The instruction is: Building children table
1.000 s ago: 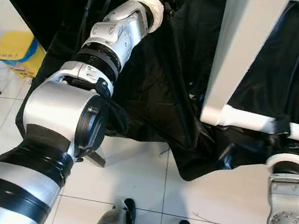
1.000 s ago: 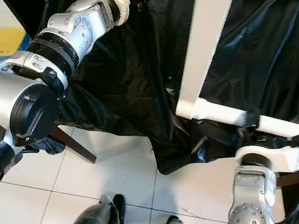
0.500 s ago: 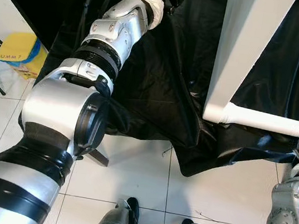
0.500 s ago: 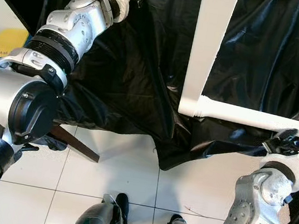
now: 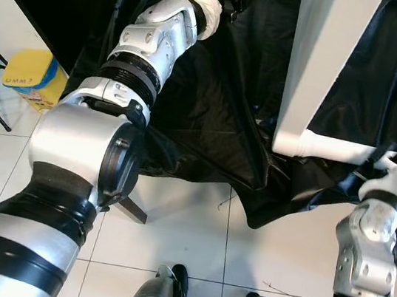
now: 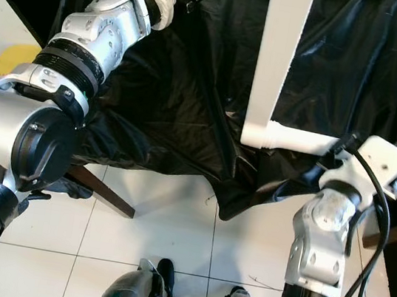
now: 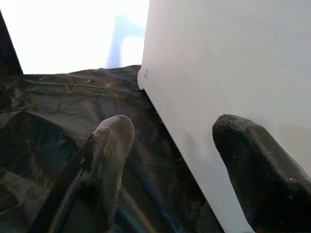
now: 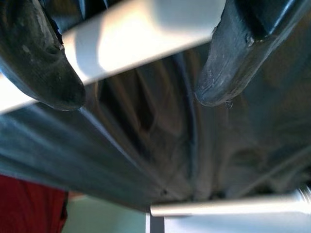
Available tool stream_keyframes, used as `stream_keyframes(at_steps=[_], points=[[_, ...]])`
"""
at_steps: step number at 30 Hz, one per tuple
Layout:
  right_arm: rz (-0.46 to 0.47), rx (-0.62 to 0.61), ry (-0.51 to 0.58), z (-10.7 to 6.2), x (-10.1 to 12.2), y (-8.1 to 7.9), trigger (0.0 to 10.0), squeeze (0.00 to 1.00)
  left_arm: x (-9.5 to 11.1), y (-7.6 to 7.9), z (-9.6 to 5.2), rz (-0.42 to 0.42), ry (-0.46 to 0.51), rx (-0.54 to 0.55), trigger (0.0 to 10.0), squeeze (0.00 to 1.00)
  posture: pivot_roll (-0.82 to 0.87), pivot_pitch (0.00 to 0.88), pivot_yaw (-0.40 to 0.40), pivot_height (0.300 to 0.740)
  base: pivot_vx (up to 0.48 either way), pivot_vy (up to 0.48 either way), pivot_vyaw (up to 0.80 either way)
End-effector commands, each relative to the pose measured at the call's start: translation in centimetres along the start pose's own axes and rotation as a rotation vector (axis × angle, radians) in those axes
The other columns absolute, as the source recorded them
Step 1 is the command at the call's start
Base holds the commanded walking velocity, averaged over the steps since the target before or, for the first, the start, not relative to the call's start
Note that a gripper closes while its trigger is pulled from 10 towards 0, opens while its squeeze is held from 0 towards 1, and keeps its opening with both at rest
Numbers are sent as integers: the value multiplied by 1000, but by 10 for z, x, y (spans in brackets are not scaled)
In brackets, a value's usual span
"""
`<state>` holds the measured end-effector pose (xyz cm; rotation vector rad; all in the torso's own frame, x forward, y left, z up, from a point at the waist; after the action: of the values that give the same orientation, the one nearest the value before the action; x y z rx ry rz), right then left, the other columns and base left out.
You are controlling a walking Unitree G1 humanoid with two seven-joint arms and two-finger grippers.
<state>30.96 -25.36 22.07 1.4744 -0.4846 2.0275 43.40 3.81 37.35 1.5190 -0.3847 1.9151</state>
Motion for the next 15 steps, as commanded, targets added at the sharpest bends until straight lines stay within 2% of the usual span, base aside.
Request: stream_keyframes(at_steps=[1, 6, 7, 10, 15], points=[[-23, 8, 29, 5, 2, 0, 10000, 0, -8, 0, -3, 8, -25, -47, 10000, 0, -51, 184, 130, 740, 0, 0, 0], [-29, 38, 44, 12, 4, -4, 10000, 0, -13, 2, -3, 5, -33, -73, 10000, 0, -53, 179, 123, 740, 0, 0, 0], [-1, 105, 29, 20, 1, -14, 10000, 0, -18, 5, -5, 11, -43, -108, 10000, 0, -56, 173, 119, 740, 0, 0, 0], [6, 135, 24, 24, 0, -18, 10000, 0, -20, 6, -5, 13, -47, -121, 10000, 0, -56, 173, 119, 740, 0, 0, 0], [6, 312, 37, 44, 0, -44, 10000, 0, -39, 9, -11, 27, -85, -184, 10000, 0, -50, 168, 106, 740, 0, 0, 0]])
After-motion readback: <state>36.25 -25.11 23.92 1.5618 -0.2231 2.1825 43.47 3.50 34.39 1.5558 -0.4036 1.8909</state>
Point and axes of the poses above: a point about 5 cm out from each wrist's last joint towards the gripper, its own z axis pointing out of the wrist towards the gripper, its own x axis along the axis of the wrist's last joint, y = z × x, the point moved 3 cm from there along z, pointing out of the wrist towards the gripper, and after that the axes turned 8 degrees about -z, right-handed, at the moved point
